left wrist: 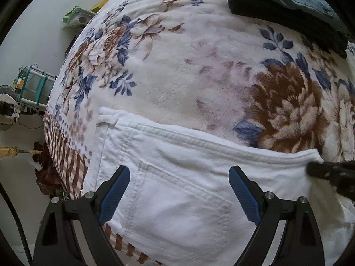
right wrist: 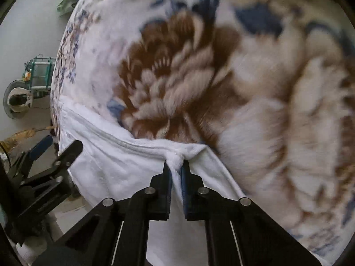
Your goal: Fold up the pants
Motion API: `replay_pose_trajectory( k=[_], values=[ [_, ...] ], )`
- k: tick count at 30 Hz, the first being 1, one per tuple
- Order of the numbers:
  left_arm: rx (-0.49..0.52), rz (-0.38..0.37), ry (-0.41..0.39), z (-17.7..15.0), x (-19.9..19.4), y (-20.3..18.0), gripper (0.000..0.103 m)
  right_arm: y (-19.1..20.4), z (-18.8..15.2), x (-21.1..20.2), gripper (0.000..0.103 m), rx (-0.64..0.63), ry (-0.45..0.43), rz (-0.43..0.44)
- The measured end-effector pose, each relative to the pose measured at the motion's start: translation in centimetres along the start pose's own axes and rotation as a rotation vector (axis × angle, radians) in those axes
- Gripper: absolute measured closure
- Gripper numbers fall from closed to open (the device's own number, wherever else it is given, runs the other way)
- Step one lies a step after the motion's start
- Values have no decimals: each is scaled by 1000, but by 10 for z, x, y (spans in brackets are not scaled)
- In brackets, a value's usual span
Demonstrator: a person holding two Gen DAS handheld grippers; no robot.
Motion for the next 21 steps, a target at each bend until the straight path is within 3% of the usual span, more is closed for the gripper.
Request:
replay_pose_trajectory(
  k=[2,5,9,10,12,13,16,17,18,20,21],
  values=[
    [-6,-5,6,-1,0,1,12,-2,5,-7,100,9,-30,-49],
    [-8,-16,24,-3,3,0,12,-25,12,4,98,120,28,-6],
    [-5,-26,9,-4,-3,-2,12,-34,20,-16,93,161,21,25],
    [-7,-30,8,-5,-5,-3,12,-36,20,-25,88,173,9,42],
    [-5,-38,12,-6,-6,-5,12,-39,16,-39,51,175,-2,62],
    [-3,-42,15,-7,-7,-7,12,-40,13,-43,42,162,6,57],
    [-4,-47,18,-9,-10,-11,12,-25,0,-31,38,84,75,60],
    [-4,-47,17,-10,-11,-12,12,-22,-6,-21,38,40,113,28],
    [-4,-48,17,-10,-13,-13,12,-21,-10,-13,55,12,126,4],
    [-2,-48,16,-11,-15,-13,12,-22,-17,-4,99,-21,140,-17],
    [0,-46,16,-11,-15,-13,12,-25,-18,-5,99,-16,131,-32]
  ],
)
Point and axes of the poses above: each gripper's, at about its wrist camera, not at the fingertips, and x roughly the way its jaws point, y to its left, z to its top, the point moved 1 cm from there along x, roughly the way its jaws point, and after that the axes turned 14 degrees about -y, right-handed, at the moved point
